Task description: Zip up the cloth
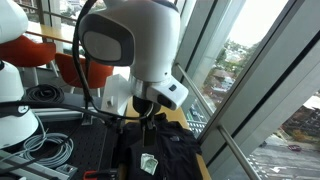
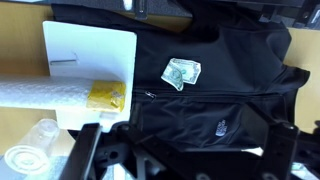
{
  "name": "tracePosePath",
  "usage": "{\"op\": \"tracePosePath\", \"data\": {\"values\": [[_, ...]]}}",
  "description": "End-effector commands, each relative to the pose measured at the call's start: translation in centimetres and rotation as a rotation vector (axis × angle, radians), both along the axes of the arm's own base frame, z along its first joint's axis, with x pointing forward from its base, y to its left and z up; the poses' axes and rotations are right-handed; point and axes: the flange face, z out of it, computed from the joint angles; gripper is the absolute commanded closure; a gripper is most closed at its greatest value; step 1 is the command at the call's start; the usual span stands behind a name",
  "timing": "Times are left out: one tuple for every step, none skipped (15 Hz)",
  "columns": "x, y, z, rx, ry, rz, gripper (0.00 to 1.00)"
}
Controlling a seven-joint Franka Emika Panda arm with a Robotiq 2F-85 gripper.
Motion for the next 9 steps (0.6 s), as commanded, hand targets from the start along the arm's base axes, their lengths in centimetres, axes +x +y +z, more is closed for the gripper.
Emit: {"op": "tracePosePath", "data": {"values": [[3.7,-0.7,-3.6,-0.027,0.02,0.015,0.0],[4.6,-0.8,-4.6,-0.028,0.026,0.013,0.0],[5.5,-0.9,-5.4,-0.028,0.031,0.012,0.0],[6.5,-0.9,-6.4,-0.03,0.032,0.012,0.0],[7.5,-0.9,-7.3,-0.029,0.036,0.011,0.0],[8.5,-0.7,-8.0,-0.031,0.036,0.012,0.0],[9.4,-0.5,-8.9,-0.036,0.037,0.017,0.0],[10.3,-0.2,-9.8,-0.045,0.035,0.027,0.0],[11.1,-0.1,-10.8,-0.047,0.038,0.03,0.0]]}}
